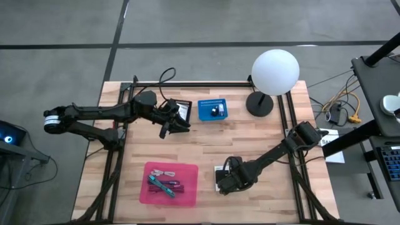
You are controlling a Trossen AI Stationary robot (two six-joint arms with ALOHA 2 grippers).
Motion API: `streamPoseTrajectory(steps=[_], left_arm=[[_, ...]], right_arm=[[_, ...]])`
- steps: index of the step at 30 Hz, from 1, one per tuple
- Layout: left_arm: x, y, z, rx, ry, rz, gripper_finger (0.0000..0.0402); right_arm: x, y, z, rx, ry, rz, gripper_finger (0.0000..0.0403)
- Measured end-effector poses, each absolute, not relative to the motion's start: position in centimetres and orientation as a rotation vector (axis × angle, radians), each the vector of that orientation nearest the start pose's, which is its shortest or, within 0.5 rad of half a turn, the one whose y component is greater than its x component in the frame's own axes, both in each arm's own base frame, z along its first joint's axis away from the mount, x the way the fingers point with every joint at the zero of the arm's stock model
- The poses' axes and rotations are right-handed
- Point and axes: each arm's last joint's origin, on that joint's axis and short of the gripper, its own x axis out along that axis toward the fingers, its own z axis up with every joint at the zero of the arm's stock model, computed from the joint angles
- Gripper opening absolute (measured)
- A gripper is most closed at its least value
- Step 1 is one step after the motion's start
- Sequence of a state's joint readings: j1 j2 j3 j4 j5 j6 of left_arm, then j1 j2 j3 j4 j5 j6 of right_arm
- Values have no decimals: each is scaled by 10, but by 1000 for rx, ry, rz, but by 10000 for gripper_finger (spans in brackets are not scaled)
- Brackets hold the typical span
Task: Pick and place items into bin
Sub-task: Put the white card reader box into the black basket
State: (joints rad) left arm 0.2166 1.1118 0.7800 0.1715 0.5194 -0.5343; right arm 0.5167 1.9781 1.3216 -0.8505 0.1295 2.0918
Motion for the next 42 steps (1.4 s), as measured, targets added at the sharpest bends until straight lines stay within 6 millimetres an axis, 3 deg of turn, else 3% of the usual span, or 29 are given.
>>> streamPoseTrajectory(steps=[25, 42], left_arm=[[243, 39, 302, -587, 227, -256, 125], [243, 39, 302, -587, 227, -256, 125]], right_arm=[[319, 177, 153, 1254, 1037, -1164, 224], [317, 176, 136, 1300, 994, -1132, 224]])
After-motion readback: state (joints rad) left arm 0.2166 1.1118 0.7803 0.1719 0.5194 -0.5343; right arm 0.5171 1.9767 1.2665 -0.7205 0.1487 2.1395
